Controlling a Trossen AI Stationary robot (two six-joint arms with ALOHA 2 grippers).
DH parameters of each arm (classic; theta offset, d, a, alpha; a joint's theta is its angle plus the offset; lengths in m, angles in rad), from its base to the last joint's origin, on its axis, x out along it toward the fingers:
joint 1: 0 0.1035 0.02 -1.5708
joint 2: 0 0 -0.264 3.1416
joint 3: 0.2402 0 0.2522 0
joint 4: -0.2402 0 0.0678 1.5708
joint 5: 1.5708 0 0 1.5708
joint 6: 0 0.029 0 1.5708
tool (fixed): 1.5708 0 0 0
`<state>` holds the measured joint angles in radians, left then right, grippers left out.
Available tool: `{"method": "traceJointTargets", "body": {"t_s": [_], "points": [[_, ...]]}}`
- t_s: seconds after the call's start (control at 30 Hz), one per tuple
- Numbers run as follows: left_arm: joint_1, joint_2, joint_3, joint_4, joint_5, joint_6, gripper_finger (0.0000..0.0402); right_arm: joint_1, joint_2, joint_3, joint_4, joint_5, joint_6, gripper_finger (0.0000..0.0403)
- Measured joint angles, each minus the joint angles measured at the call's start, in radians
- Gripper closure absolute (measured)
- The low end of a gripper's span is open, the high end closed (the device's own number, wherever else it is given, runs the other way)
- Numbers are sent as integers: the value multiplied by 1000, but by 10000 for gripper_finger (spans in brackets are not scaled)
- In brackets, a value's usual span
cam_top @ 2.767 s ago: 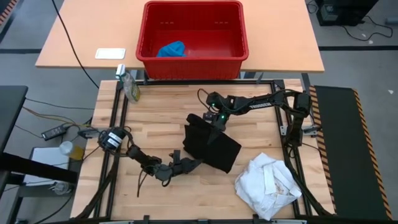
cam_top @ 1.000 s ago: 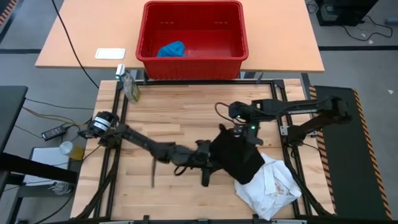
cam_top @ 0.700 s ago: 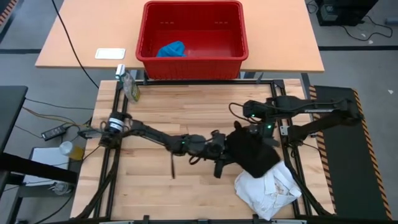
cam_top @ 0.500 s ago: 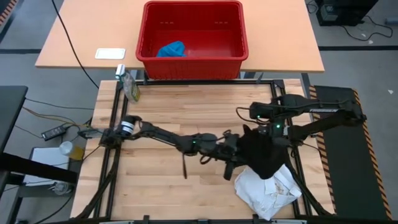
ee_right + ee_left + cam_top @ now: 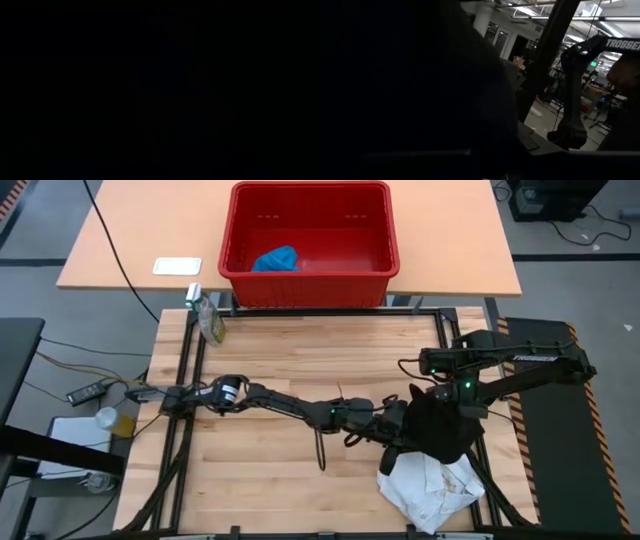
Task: Fold laundry
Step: Stack the folded black shirt on top of the folded white polo shirt
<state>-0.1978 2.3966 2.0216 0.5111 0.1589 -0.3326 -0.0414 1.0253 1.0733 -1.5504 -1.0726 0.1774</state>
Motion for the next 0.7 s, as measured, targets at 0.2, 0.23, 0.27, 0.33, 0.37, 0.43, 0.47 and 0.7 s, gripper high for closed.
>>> {"method": "traceJointTargets", "body": {"t_s": [0.2, 0.23, 0.27, 0.33, 0.37, 0.43, 0.47, 0.7], "points": [[-31, 0, 2, -87, -4, -80, 348, 27, 27, -26, 49, 27, 33, 372], [-37, 0, 2, -115, -5, -86, 341, 38, 36, -41, 57, 17, 34, 372], [-44, 0, 2, -143, -10, -99, 334, 51, 47, -55, 64, 5, 36, 372], [-57, 0, 2, -190, -14, -125, 316, 77, 72, -78, 81, -19, 32, 373], [-61, 5, 2, -194, -10, -133, 307, 92, 87, -88, 92, -24, 26, 373], [-69, 9, 2, -198, 38, -146, 292, 123, 119, -102, 119, -25, 14, 373], [-73, 10, 1, -194, 82, -159, 287, 140, 138, -104, 133, -34, 13, 373], [-93, -7, 2, -158, 557, -211, 279, 301, 306, -104, 293, -72, -2, 373]]}}
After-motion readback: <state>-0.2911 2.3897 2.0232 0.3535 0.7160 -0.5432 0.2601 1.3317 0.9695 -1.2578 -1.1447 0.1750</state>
